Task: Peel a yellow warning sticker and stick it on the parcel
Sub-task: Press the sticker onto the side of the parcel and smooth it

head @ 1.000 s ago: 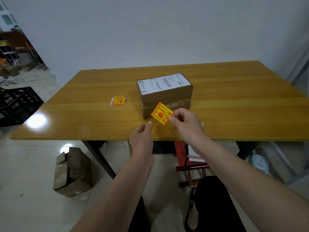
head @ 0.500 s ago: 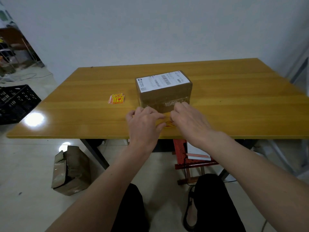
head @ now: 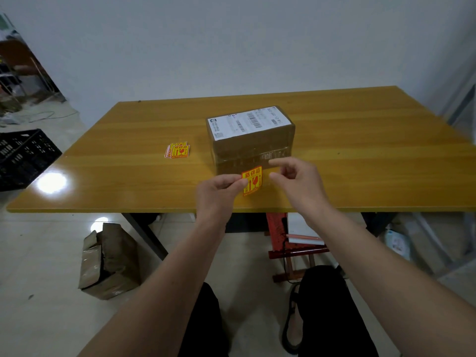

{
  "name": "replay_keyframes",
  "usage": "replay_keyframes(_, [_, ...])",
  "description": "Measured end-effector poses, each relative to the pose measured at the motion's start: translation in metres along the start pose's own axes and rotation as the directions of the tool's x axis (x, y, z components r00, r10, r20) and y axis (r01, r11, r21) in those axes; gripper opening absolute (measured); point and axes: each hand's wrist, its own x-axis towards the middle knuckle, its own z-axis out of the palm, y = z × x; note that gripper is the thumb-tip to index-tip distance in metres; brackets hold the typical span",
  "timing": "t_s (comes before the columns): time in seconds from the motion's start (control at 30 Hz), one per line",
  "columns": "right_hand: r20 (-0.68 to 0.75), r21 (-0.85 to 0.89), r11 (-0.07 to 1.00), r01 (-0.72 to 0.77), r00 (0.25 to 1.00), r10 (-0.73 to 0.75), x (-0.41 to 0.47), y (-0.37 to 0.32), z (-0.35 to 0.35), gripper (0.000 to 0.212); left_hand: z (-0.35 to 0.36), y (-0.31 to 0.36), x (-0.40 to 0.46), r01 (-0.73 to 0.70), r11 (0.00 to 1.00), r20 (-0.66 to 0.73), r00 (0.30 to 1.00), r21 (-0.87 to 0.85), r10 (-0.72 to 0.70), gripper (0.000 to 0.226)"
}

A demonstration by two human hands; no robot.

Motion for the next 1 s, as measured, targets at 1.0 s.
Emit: replay_keyframes(1.0, [-0.166,0.073,0.985,-0.157,0.972,0.167,0.087,0.034,-0.013,0.018,0.055,-0.011,0.077,-0.479,0.661,0.023,0.819,0.577,0.573,0.056])
